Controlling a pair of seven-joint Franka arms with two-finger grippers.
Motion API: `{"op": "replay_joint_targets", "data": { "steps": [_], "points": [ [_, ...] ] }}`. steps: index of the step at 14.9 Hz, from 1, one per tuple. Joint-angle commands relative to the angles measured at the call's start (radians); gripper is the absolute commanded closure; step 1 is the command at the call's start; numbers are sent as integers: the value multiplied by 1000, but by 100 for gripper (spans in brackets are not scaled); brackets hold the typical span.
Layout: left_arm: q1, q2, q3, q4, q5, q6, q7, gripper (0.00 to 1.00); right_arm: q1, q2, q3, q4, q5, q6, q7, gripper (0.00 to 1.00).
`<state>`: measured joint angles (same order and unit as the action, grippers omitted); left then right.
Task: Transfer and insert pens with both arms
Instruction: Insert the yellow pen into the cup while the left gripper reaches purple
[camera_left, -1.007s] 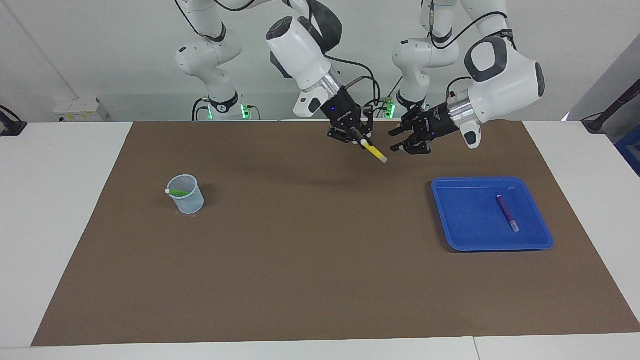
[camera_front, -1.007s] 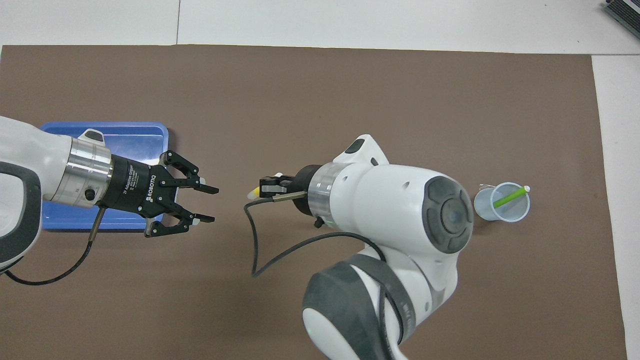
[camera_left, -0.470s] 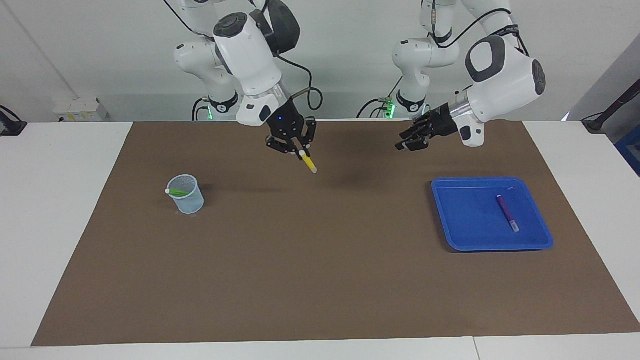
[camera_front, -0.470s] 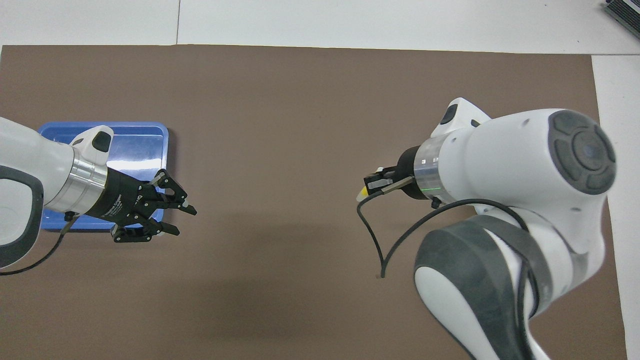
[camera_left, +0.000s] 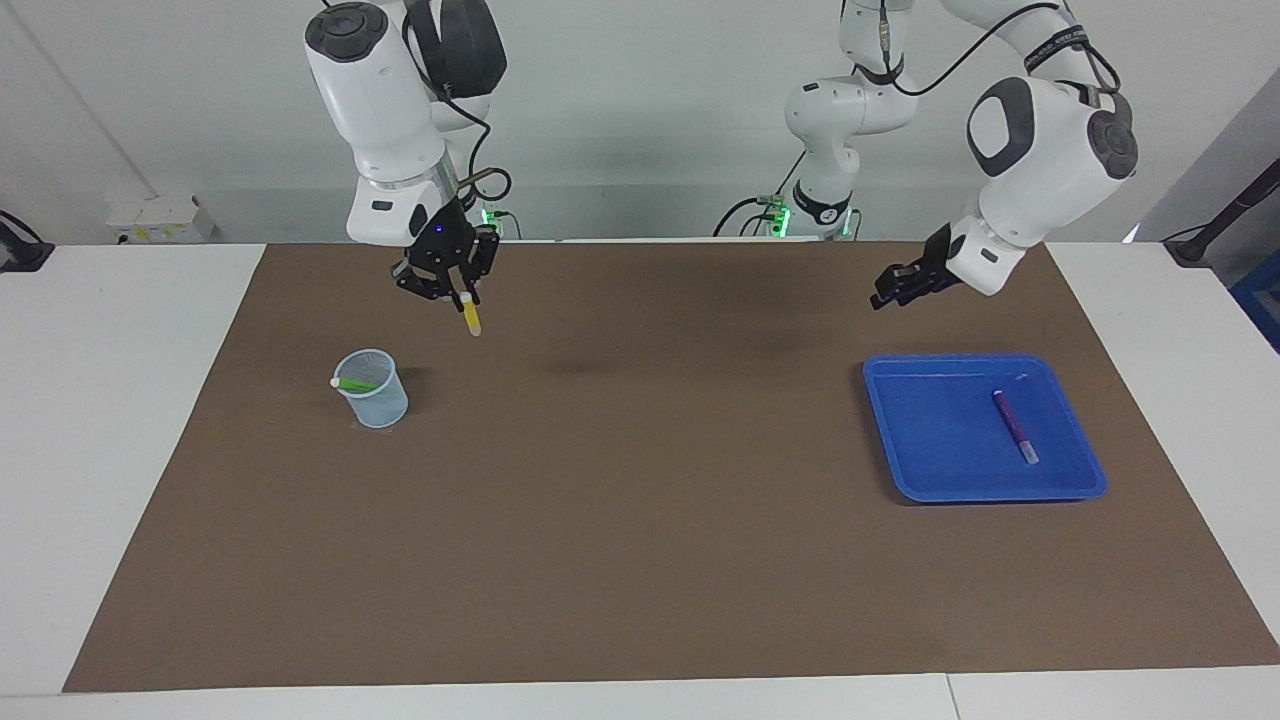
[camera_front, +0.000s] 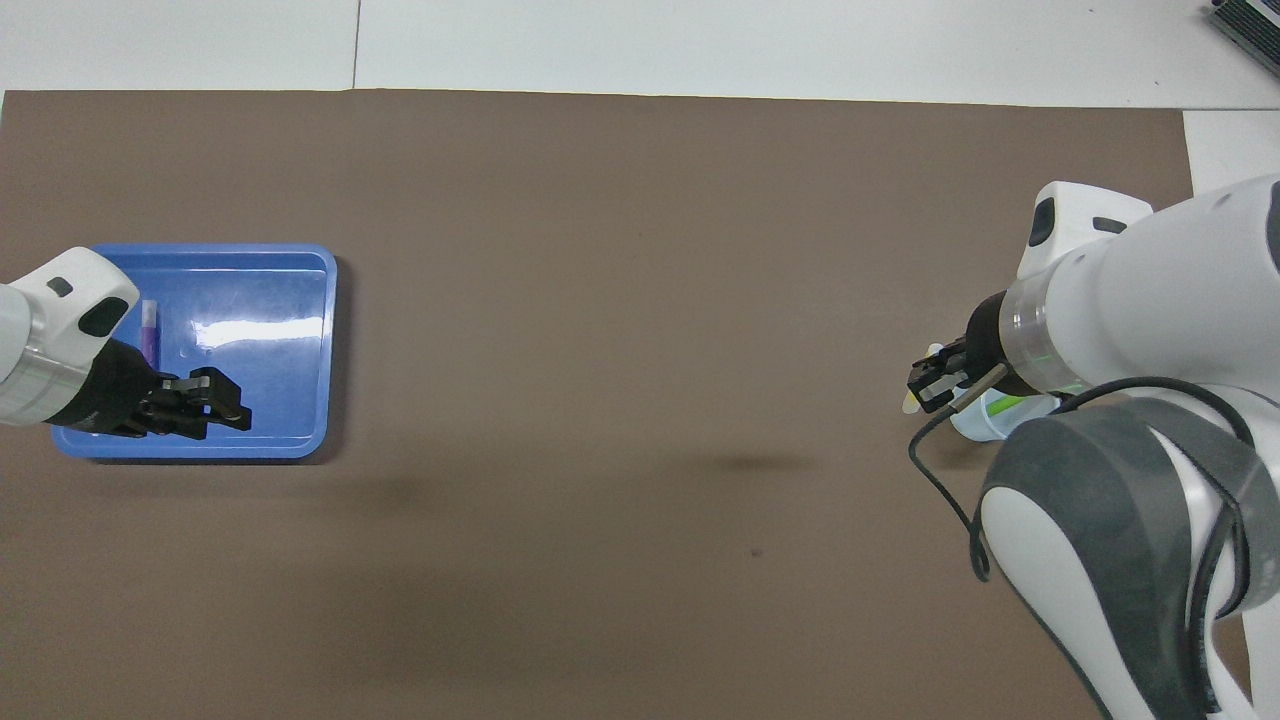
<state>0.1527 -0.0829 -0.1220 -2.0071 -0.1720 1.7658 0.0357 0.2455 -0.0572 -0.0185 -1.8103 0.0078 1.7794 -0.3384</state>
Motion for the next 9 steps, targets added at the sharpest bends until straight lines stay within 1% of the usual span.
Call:
{"op": "replay_joint_targets", "data": {
  "steps": [1, 2, 3, 4, 5, 6, 7, 8, 9],
  "points": [
    [69, 8, -8, -50, 65, 122, 181, 50, -55, -18, 8, -39, -31, 17, -72, 100],
    [96, 27, -8, -50, 75, 154, 250, 50, -92, -30, 9, -75, -35, 46, -124, 100],
    [117, 52, -8, -50, 106, 194, 297, 50, -113, -47, 9, -114, -35, 82, -190, 100],
    [134, 75, -8, -50, 132, 239, 323, 50, -121, -53, 8, -132, -37, 98, -226, 100],
    [148, 90, -8, -45, 149, 271, 343, 50, -132, -58, 8, -148, -40, 112, -237, 100],
    [159, 112, -8, -39, 166, 289, 355, 50, -164, -61, 8, -170, -41, 133, -255, 100],
    [168, 127, -8, -38, 186, 328, 366, 50, -181, -67, 9, -196, -42, 170, -296, 100],
    [180, 147, -8, -38, 198, 364, 369, 50, -186, -69, 9, -219, -42, 198, -321, 100],
    [189, 178, -8, -36, 204, 398, 374, 50, -193, -72, 8, -230, -42, 201, -330, 100]
  ]
}}
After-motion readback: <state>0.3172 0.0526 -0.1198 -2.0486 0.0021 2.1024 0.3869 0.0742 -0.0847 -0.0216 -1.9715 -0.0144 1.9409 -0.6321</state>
